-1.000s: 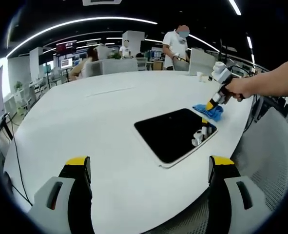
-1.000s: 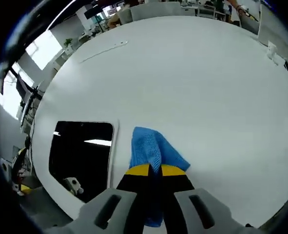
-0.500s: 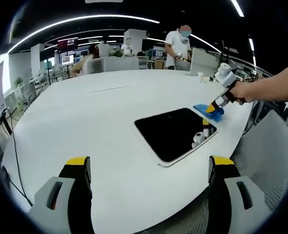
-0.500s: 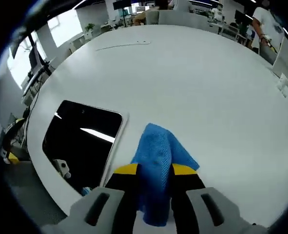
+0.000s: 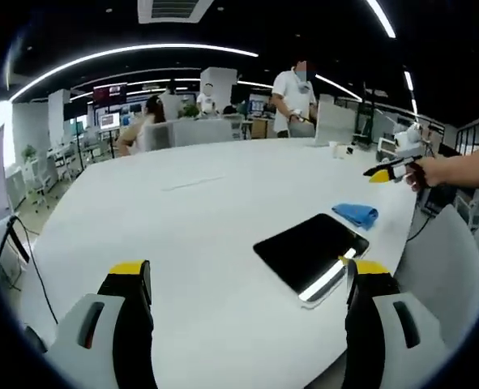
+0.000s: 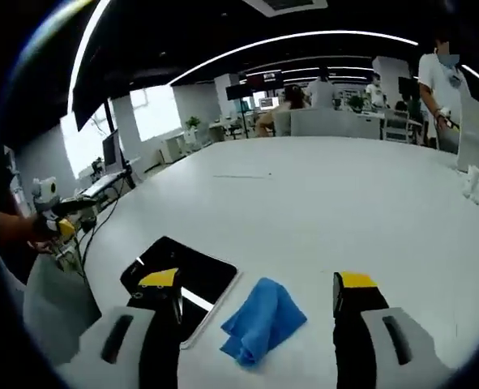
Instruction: Wipe the mirror surface with the cleaning cloth until all visible marks leave the cleaned area.
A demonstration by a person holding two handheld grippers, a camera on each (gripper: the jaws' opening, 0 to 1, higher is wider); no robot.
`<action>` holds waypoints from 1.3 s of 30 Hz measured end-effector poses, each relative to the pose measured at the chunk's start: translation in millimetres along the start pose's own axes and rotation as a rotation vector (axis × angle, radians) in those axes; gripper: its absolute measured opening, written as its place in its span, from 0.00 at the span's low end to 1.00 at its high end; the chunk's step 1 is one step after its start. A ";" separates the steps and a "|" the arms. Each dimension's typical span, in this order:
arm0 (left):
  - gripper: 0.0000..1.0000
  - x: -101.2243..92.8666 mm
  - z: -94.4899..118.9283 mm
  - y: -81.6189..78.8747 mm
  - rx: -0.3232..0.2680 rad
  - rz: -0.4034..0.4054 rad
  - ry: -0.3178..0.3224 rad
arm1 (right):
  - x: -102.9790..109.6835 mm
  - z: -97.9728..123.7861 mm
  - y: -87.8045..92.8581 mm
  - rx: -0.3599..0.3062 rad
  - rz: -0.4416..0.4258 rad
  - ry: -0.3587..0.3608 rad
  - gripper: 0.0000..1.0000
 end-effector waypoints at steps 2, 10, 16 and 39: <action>0.99 2.6 0.6 3.1 -0.007 -0.001 -0.002 | -5.2 6.1 7.9 -0.020 -0.002 0.009 0.97; 0.99 12.2 10.2 15.8 -0.011 0.019 -0.035 | -4.6 30.2 33.8 0.049 0.095 0.037 0.92; 0.99 19.5 15.8 19.5 -0.009 0.021 -0.070 | -1.7 33.5 35.9 -0.027 0.028 0.010 0.96; 0.99 14.4 9.5 42.8 0.037 -0.015 -0.036 | 0.8 35.4 86.8 0.138 0.023 0.048 0.97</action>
Point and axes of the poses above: the point that each gripper's makers call its tool centre point, and the gripper's own axes: z roughly backward along the fingers, x roughly to its left, y roughly out of its underside, the point moved 6 cm from there along z, roughly backward along the fingers, and after that the axes turned 1 degree about -z, right-handed, at the moved point
